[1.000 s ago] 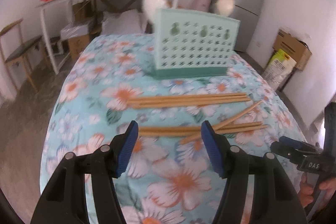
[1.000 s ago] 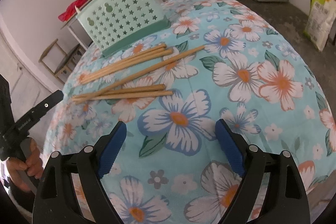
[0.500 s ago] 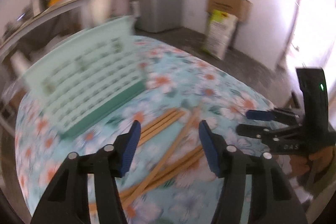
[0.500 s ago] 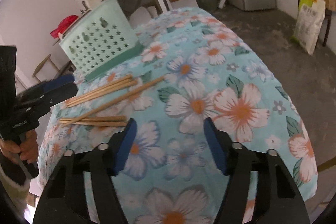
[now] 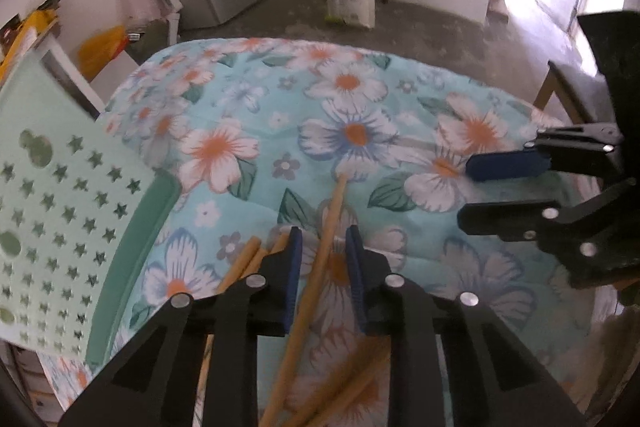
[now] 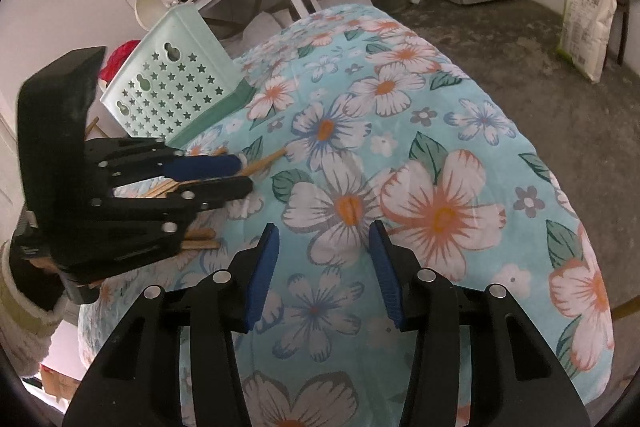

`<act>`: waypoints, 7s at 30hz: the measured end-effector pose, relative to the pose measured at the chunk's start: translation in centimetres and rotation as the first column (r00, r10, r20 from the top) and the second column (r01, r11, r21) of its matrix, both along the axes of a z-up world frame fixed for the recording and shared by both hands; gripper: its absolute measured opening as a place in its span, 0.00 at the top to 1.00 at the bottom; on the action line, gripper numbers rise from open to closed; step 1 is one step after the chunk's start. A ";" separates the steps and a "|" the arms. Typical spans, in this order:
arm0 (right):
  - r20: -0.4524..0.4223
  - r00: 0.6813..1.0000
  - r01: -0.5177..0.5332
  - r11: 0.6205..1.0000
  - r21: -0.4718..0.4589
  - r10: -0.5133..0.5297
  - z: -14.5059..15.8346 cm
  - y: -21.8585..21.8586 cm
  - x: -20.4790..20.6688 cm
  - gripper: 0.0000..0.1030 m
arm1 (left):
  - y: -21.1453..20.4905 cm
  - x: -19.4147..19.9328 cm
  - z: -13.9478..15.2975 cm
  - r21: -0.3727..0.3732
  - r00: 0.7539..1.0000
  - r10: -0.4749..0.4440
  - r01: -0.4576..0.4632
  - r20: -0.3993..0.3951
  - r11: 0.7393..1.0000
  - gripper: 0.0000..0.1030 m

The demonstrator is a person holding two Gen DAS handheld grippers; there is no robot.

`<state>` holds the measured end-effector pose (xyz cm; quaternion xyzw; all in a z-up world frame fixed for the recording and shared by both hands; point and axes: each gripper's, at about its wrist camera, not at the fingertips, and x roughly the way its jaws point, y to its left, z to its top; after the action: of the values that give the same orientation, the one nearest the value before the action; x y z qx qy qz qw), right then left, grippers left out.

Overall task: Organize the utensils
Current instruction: 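Grasp one wooden chopstick with the left tool and lift it, then carry the chopstick toward the holder with the left tool while the right tool grasps another chopstick, then insert the chopstick into the holder and open the left tool while the right tool carries its chopstick, then lower the chopstick into the green holder and open the right tool, then grasp a wooden chopstick on the bedspread with the left tool and lift it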

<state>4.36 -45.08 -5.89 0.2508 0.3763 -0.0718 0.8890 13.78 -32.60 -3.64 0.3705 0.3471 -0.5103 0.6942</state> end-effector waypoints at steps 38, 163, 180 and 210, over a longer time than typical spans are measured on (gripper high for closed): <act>-0.041 0.994 -0.075 0.923 0.377 0.098 1.3 8.1 1.0 0.72 | 20.7 -1.8 21.6 -0.625 0.797 0.604 -0.456 0.031 0.634 0.95; 0.546 0.817 -0.076 0.973 -0.216 0.186 25.7 7.1 7.3 0.96 | 23.6 7.1 19.9 -0.720 0.650 0.724 -0.614 -0.230 0.322 0.47; 0.362 0.881 -0.128 0.889 -0.439 0.306 19.8 11.8 14.0 0.94 | 29.1 0.1 12.1 -0.580 0.623 0.749 -0.703 -0.224 0.411 0.24; -0.052 0.998 -0.036 0.998 -0.047 0.034 4.6 4.7 0.6 0.53 | 18.7 -1.3 5.4 -0.366 0.850 0.508 -0.521 -0.138 0.772 0.23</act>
<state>4.93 -40.38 -1.27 0.2207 0.4013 -0.0716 0.8861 12.48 -13.89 1.73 0.1077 0.3373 -0.3654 0.8609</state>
